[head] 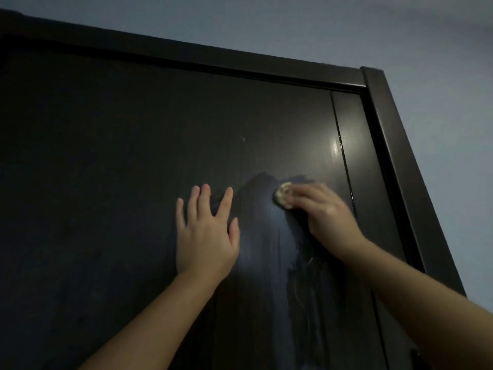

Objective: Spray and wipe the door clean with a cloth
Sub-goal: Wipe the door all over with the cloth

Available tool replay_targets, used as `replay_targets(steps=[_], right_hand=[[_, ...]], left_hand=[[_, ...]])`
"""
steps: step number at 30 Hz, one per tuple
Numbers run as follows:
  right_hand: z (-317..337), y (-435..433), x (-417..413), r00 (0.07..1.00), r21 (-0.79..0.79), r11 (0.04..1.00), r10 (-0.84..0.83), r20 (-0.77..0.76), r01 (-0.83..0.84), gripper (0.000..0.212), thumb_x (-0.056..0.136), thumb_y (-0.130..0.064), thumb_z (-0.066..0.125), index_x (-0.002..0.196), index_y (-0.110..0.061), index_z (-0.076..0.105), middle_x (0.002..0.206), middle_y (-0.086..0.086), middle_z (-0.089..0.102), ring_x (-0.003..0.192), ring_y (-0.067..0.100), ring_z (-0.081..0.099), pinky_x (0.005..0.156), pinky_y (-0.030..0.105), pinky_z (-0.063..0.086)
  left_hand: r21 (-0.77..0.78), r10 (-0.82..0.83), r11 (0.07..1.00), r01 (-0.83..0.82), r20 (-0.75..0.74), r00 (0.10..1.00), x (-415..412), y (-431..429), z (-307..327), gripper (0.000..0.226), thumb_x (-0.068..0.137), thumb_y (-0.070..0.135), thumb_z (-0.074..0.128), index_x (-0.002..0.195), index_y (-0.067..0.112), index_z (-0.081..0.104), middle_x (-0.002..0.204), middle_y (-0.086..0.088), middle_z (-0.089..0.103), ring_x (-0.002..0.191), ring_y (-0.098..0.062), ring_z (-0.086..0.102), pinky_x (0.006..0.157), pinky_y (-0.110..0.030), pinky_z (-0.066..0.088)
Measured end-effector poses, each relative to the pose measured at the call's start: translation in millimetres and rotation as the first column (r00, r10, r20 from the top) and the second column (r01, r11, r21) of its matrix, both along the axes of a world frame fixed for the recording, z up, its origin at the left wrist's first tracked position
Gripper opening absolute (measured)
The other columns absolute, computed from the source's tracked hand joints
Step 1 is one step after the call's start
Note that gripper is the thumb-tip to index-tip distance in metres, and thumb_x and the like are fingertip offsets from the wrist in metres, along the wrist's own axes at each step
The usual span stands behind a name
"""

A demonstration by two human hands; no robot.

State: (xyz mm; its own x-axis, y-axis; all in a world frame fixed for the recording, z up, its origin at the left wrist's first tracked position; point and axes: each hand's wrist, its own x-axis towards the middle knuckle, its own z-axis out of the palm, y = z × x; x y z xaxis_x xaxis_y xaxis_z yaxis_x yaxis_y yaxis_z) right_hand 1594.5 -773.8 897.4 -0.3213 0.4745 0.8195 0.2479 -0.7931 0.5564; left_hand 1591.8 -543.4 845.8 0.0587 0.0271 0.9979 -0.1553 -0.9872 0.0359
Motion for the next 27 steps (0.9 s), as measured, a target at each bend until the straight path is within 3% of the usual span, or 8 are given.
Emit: replay_targets(steps=[3,8,13,17,21,23,25,27], right_hand=[[10.2,-16.0,0.4,0.994,0.361,0.928,0.109,-0.019,-0.095,0.029,0.08,0.003,0.054,0.098,-0.006,0.075,0.109,0.009,0.07,0.097,0.027,0.058,0.081,0.036,0.053],[-14.2,-40.9,-2.9,0.996,-0.028,1.0,0.0,-0.093,-0.002,0.038,0.086,-0.015,0.042,0.106,-0.009,0.073,0.115,0.006,0.068,0.104,0.024,0.059,0.09,0.034,0.049],[-17.4,-56.6,-1.3,0.987,0.369,0.926,0.129,-0.099,-0.084,0.029,0.08,0.007,0.058,0.1,-0.006,0.074,0.111,0.011,0.069,0.101,0.029,0.06,0.087,0.04,0.052],[-59.7,-69.6,-7.6,0.988,-0.031,0.999,-0.017,-0.15,0.012,0.031,0.083,-0.004,0.051,0.105,-0.008,0.073,0.114,0.008,0.068,0.104,0.025,0.06,0.088,0.036,0.05],[-23.4,-70.2,-8.3,0.987,0.426,0.902,0.122,-0.107,-0.065,0.03,0.078,0.006,0.06,0.102,-0.006,0.074,0.111,0.011,0.069,0.101,0.03,0.061,0.088,0.045,0.053],[-36.5,-37.2,-5.4,0.982,0.313,0.944,0.146,-0.118,-0.102,0.034,0.074,0.01,0.066,0.1,-0.01,0.075,0.111,0.008,0.07,0.103,0.025,0.059,0.094,0.035,0.048],[-63.4,-16.8,-2.2,0.984,-0.023,0.996,0.078,-0.16,-0.082,0.027,0.082,-0.002,0.059,0.102,-0.011,0.074,0.113,0.006,0.069,0.103,0.023,0.06,0.09,0.032,0.046],[-57.5,-16.9,-3.6,0.986,-0.071,0.996,0.048,-0.16,-0.06,0.029,0.085,-0.009,0.052,0.103,-0.012,0.074,0.113,0.004,0.069,0.1,0.024,0.061,0.085,0.035,0.05]], left_hand=[[-0.001,0.012,1.0,-0.012,-0.002,1.0,1.4,-0.8,-1.4,0.059,0.09,0.044,0.025,0.146,0.026,0.034,0.149,-0.016,0.035,0.141,-0.031,0.029,0.115,-0.051,0.022],[0.022,-0.007,1.0,0.007,0.0,1.0,5.2,-0.8,-1.0,0.056,0.096,0.042,0.022,0.15,0.027,0.021,0.16,-0.005,0.011,0.148,-0.02,0.006,0.118,-0.05,0.009],[0.002,-0.036,0.999,0.036,0.02,0.999,5.1,-2.4,-3.5,0.053,0.098,0.037,0.033,0.15,0.024,0.026,0.159,-0.006,0.015,0.147,-0.021,0.009,0.118,-0.05,0.009],[0.004,-0.047,0.999,0.047,0.015,0.999,5.9,-2.8,-3.9,0.054,0.098,0.034,0.039,0.149,0.022,0.028,0.159,-0.007,0.016,0.147,-0.021,0.01,0.117,-0.051,0.008],[-0.004,-0.047,0.999,0.047,0.008,0.999,6.0,-1.5,-4.4,0.055,0.097,0.036,0.037,0.15,0.023,0.025,0.159,-0.006,0.014,0.147,-0.021,0.008,0.118,-0.05,0.006],[-0.002,-0.051,0.999,0.051,0.015,0.999,4.9,-2.5,-4.6,0.056,0.097,0.037,0.036,0.15,0.024,0.025,0.159,-0.006,0.014,0.147,-0.02,0.007,0.118,-0.049,0.006],[0.001,-0.057,0.998,0.057,0.019,0.998,4.7,-3.2,-3.8,0.056,0.097,0.036,0.036,0.15,0.024,0.025,0.159,-0.006,0.014,0.147,-0.02,0.008,0.118,-0.049,0.006],[-0.003,-0.054,0.999,0.054,0.009,0.999,5.1,-3.0,-3.2,0.056,0.097,0.037,0.036,0.15,0.024,0.024,0.159,-0.006,0.014,0.147,-0.021,0.008,0.118,-0.05,0.006]])
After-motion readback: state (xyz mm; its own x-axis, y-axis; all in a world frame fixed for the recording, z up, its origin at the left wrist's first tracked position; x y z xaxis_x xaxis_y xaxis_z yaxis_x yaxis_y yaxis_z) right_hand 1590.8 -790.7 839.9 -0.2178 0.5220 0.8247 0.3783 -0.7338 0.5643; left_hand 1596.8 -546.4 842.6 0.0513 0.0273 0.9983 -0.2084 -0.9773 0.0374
